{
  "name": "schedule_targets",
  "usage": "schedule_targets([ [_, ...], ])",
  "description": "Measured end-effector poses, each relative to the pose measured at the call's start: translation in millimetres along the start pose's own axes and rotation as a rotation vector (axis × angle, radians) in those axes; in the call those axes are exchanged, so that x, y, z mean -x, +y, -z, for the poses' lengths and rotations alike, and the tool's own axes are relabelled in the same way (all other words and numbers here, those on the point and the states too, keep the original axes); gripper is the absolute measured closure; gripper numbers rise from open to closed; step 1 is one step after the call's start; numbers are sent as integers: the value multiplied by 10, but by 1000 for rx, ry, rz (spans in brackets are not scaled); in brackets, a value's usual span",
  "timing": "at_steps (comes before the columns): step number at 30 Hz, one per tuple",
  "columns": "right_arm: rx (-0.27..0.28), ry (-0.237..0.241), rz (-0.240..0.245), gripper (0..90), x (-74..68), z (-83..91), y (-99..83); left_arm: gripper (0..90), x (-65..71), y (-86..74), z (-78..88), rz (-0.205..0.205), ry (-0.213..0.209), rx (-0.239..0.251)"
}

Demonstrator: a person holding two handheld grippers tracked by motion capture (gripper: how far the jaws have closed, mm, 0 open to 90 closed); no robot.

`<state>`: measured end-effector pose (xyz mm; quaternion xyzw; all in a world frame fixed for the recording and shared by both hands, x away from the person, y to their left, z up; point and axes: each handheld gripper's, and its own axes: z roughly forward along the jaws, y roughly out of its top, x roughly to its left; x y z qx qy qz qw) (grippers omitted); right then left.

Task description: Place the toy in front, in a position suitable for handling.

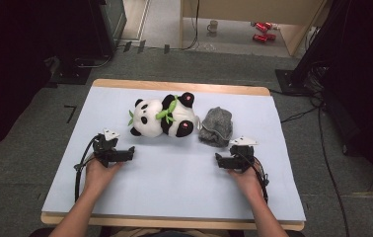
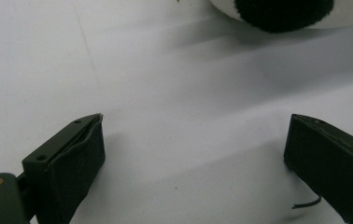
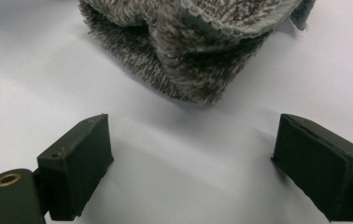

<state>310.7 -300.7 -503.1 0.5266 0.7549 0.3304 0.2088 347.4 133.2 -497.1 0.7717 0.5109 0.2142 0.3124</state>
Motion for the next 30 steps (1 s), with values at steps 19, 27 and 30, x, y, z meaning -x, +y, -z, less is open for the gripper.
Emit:
schedule_targets([
  [19,-44,15,-11,246,90,29,83,323,-100,212,243,-64,-173,15],
  [27,-3,6,1,234,72,29,22,351,-53,384,400,-95,-215,69],
  [30,33,7,1,233,72,30,-27,344,-17,467,467,-104,-224,107],
])
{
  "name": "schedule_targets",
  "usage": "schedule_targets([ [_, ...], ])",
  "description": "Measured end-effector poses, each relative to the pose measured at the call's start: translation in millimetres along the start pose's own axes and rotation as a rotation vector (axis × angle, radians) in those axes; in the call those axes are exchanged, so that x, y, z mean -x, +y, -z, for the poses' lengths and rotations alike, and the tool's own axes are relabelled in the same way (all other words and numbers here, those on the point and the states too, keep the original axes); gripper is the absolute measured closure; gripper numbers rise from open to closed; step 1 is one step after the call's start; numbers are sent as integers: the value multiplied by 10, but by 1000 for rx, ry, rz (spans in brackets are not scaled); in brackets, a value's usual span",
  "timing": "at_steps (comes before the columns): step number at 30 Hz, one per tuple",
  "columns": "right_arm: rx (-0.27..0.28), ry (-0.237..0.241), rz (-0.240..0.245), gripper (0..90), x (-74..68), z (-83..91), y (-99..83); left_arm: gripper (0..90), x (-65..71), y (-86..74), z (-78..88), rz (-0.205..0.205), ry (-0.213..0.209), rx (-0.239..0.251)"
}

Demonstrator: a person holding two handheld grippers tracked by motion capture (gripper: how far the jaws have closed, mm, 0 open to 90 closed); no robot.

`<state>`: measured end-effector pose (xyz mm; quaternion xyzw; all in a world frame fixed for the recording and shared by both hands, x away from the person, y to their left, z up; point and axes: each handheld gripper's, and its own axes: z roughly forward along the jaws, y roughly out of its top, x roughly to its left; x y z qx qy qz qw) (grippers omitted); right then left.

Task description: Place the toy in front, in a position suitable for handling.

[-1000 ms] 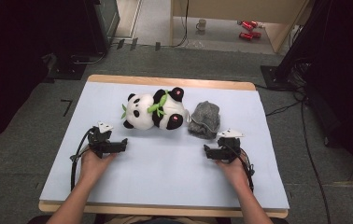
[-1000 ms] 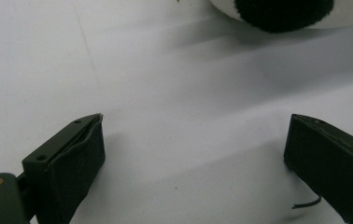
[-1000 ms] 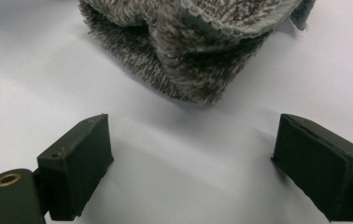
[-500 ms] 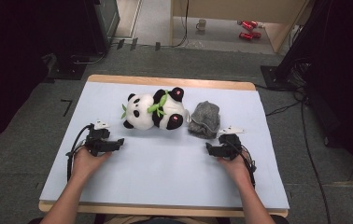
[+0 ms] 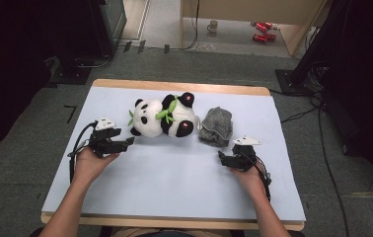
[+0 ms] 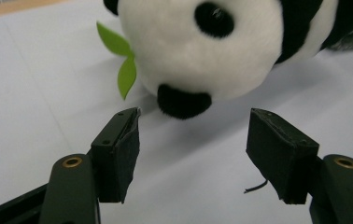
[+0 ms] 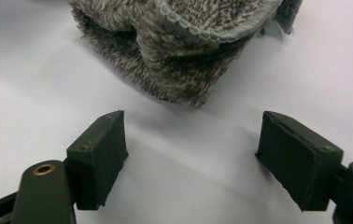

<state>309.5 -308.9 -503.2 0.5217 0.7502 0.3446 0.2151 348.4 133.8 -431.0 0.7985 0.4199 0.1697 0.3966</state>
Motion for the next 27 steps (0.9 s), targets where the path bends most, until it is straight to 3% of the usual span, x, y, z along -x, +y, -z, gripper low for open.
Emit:
schedule_targets([
  [5,2,-1,-1,233,0,0,-4,350,28,78,12,-21,1,15],
  [19,3,-4,3,233,-5,0,-5,380,98,373,-98,-62,-43,-4],
  [27,2,-4,6,232,-3,0,-3,453,163,613,-106,-85,-114,-3],
])
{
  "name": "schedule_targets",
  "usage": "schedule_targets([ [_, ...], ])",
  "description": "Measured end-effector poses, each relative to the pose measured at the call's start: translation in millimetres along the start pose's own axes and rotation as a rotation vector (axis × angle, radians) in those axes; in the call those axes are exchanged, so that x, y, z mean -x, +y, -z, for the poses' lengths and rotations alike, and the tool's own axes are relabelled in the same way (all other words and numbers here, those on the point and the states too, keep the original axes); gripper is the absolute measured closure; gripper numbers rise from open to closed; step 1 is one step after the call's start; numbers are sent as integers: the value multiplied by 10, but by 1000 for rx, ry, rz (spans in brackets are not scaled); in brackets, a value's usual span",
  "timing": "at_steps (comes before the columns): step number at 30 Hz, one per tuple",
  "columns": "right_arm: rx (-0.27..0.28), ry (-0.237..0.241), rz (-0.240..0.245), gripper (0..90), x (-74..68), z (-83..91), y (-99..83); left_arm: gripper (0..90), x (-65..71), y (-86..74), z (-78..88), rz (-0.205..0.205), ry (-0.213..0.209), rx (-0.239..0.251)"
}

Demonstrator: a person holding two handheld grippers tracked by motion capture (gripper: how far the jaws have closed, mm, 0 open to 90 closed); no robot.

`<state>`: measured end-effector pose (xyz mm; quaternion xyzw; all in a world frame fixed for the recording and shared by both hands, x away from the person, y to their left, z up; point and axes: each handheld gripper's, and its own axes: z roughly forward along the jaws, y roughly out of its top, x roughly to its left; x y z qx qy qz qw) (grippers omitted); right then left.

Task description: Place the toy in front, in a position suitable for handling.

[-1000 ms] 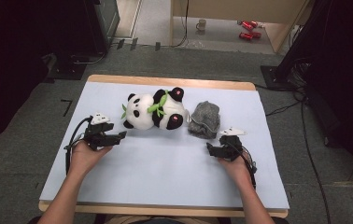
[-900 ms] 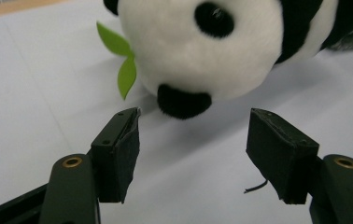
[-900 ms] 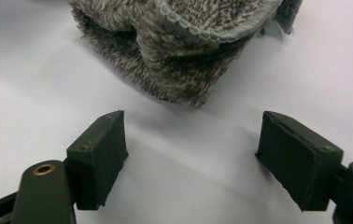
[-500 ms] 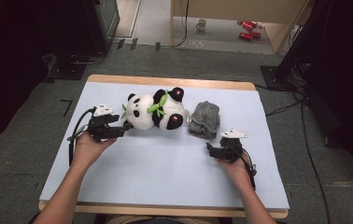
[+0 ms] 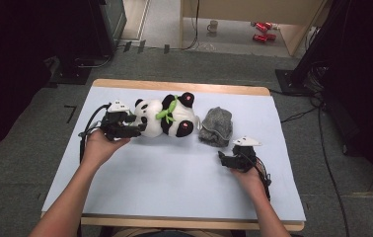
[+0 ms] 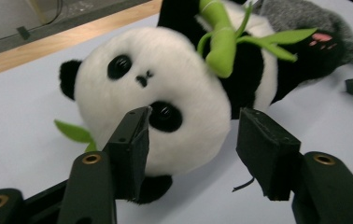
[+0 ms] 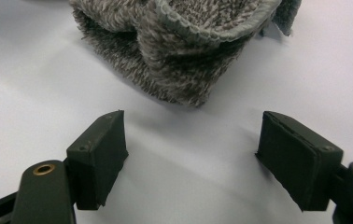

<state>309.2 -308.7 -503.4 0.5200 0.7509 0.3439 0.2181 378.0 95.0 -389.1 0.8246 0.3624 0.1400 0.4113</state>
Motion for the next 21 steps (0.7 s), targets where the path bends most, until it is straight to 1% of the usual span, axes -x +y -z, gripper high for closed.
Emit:
schedule_targets([
  [3,-2,0,-3,232,-2,1,0,488,36,95,-8,-24,-12,5],
  [5,0,-1,-1,232,-1,0,0,500,61,151,-27,-29,-20,7],
  [6,0,-1,-1,232,-1,0,0,509,61,151,-27,-29,-20,7],
  [8,-1,0,-2,232,-2,0,0,532,74,207,-68,-43,-28,0],
  [10,0,0,-2,232,-1,0,0,540,75,221,-86,-44,-29,-4],
  [11,-1,0,-2,232,-2,1,0,554,70,238,-122,-44,-36,-6],
  [12,1,-1,2,232,0,0,0,567,70,238,-122,-44,-36,-6],
  [13,1,-1,1,232,0,0,0,570,75,248,-154,-34,-39,-11],
  [14,1,-1,1,232,0,0,0,573,83,255,-170,-33,-42,-12],
  [17,0,-1,1,232,0,0,0,586,114,279,-232,-43,-47,-10],
  [19,0,-1,0,232,0,-1,1,585,117,295,-292,-45,-54,-24],
  [20,0,-1,0,232,0,-1,1,583,117,295,-292,-45,-54,-24],
  [21,-2,-1,-3,232,-2,1,1,583,125,296,-354,-50,-50,-32],
])
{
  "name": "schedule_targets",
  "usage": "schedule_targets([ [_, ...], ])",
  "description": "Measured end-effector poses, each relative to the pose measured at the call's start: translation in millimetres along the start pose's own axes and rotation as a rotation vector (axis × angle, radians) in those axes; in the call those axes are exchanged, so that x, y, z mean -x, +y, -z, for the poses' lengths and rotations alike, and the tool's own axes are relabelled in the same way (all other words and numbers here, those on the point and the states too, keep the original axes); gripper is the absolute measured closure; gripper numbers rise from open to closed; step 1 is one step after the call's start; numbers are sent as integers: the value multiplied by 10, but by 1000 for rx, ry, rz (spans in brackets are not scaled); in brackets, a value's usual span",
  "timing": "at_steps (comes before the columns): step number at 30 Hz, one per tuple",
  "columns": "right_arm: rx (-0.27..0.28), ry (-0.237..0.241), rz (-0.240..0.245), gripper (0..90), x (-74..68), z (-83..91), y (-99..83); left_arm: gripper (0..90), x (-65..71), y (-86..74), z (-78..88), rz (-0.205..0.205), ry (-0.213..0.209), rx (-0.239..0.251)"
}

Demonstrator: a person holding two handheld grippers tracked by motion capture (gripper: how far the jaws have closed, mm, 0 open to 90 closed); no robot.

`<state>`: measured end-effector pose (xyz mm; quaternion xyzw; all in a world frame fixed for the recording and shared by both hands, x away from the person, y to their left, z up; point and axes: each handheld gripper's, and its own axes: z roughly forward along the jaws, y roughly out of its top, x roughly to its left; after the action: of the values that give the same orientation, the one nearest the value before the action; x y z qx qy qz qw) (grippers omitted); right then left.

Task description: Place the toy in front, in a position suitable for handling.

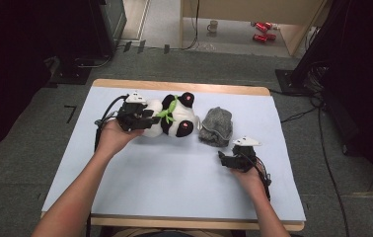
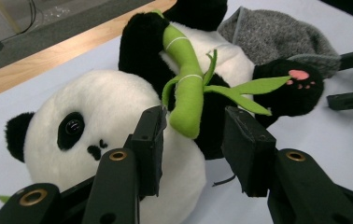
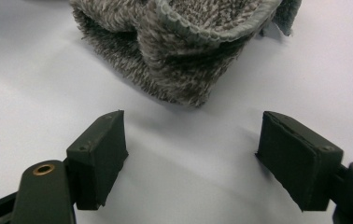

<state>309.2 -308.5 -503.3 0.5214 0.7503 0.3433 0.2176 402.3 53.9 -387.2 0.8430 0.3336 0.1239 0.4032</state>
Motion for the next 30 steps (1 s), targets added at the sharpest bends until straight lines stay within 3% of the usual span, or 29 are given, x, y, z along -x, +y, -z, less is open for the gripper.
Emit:
schedule_targets([
  [7,0,0,1,232,0,0,0,604,50,0,-144,-27,20,-9],
  [10,0,0,0,233,-2,0,0,669,56,-13,-175,-39,41,-1],
  [13,-1,-1,0,232,-2,0,1,726,18,-25,-186,-9,36,13],
  [16,-1,0,0,232,-1,0,2,761,17,-26,-188,-8,40,12],
  [24,-1,0,1,232,0,0,1,812,111,25,-122,-29,73,39],
  [30,-2,0,-1,233,-1,2,1,817,226,44,-11,-57,82,25],
])
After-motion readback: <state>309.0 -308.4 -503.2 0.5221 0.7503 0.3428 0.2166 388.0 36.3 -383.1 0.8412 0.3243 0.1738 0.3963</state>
